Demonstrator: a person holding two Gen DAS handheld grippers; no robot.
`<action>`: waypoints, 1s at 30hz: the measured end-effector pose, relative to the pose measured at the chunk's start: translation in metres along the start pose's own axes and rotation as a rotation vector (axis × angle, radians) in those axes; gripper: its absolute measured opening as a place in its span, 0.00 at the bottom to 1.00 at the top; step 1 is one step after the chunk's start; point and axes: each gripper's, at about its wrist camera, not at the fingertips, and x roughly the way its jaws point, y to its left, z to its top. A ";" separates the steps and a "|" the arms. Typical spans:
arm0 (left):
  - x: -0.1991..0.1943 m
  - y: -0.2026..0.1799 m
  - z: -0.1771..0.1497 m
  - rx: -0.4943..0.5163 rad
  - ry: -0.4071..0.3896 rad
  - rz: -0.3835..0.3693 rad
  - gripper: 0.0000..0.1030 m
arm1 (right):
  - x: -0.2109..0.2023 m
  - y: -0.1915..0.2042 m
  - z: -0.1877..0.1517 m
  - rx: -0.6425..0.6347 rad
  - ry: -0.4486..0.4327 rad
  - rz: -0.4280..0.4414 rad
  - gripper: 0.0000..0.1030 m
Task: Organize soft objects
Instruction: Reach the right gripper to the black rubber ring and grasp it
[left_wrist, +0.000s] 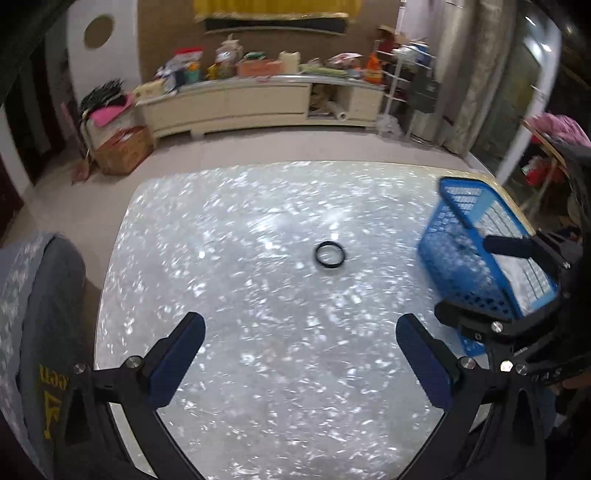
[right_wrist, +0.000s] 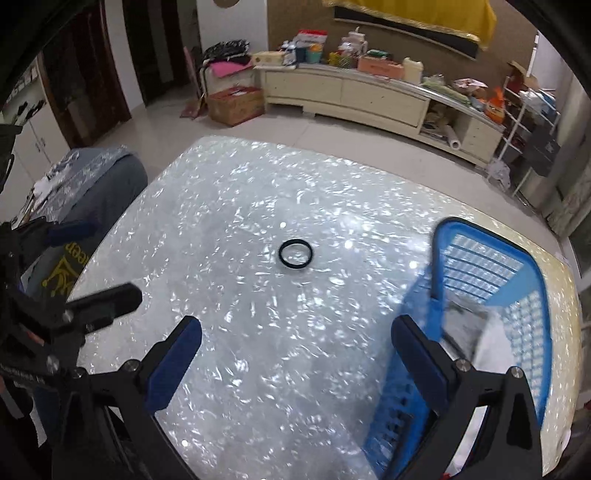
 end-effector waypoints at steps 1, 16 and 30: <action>0.003 0.005 0.000 -0.010 0.004 0.001 1.00 | 0.005 0.003 0.002 -0.003 0.003 0.002 1.00; 0.080 0.071 0.004 -0.089 0.111 0.065 1.00 | 0.085 0.025 0.043 -0.016 0.103 0.082 0.96; 0.135 0.086 0.024 -0.035 0.148 0.065 1.00 | 0.150 0.021 0.064 -0.074 0.220 0.081 0.60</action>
